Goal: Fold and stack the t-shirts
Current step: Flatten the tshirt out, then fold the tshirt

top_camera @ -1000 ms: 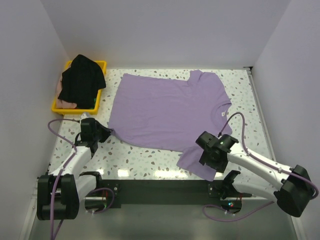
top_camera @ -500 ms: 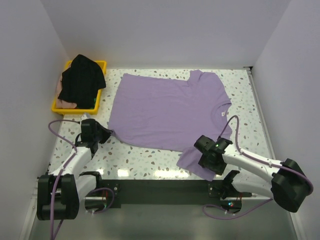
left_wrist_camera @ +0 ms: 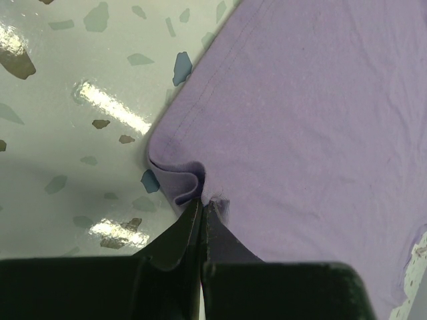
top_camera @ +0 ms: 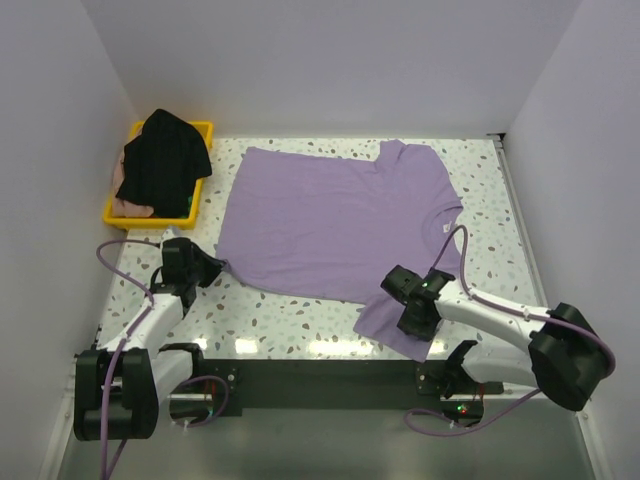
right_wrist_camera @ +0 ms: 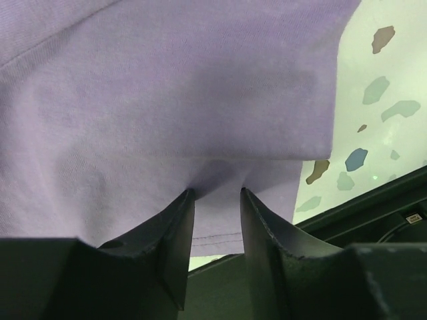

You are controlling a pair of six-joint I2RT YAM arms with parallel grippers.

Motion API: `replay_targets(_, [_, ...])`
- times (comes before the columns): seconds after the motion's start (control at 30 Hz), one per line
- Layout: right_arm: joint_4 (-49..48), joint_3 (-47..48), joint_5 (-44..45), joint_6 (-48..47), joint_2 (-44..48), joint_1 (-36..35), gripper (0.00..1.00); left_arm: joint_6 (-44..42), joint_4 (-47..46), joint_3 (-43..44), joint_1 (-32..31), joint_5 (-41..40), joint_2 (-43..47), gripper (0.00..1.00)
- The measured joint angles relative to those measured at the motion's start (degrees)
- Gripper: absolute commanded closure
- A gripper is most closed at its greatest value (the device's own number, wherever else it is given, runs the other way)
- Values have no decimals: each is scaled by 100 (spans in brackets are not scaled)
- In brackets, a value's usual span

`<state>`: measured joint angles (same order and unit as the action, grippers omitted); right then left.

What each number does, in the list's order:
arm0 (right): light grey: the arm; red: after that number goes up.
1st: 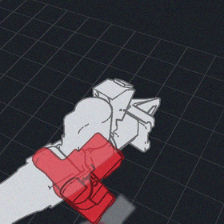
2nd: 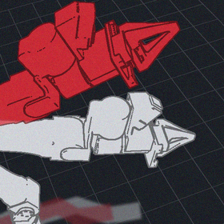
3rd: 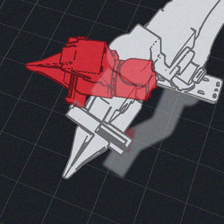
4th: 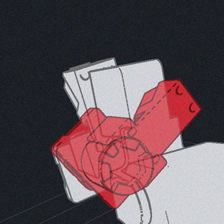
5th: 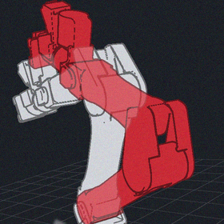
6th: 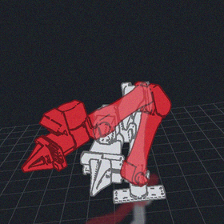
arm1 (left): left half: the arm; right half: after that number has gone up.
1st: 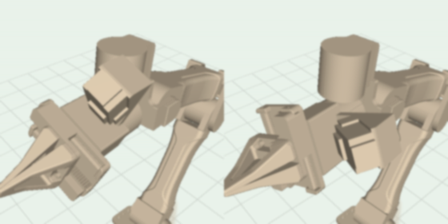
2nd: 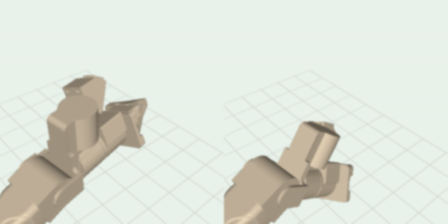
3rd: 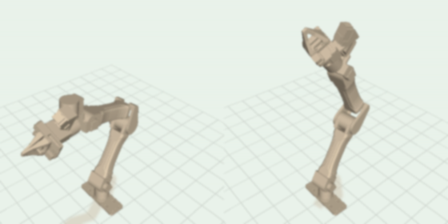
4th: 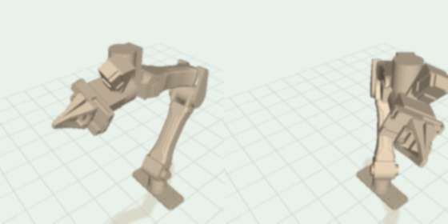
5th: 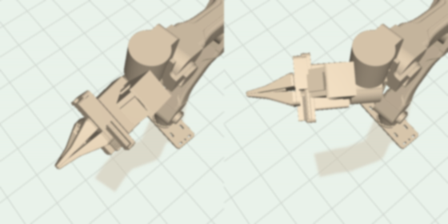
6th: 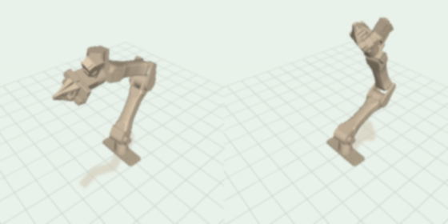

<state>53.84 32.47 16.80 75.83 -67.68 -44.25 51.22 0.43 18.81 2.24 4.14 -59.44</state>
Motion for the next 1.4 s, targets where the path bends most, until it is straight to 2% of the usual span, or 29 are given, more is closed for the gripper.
replay_targets(0.53, [-326,101,-295,-197,-468,7,62,0,2,-2,0,17,4,100])
replay_targets(0.63, [-555,96,-450,-195,-507,7,70,0,2,-2,0,17,20,100])
replay_targets(0.77, [-706,52,-518,-175,-439,2,95,0,4,-2,0,20,20,100])
replay_targets(0.83, [-765,-26,-533,-142,-297,4,100,0,2,-2,0,20,22,100])
replay_targets(1.1, [-824,-247,-470,-63,398,-2,100,0,2,-2,0,17,22,100])
replay_targets(1.23, [-310,-138,-168,-76,782,-4,100,0,9,0,0,17,22,100])
replay_targets(1.4, [402,446,291,-87,1386,-4,100,0,55,28,0,9,22,100])
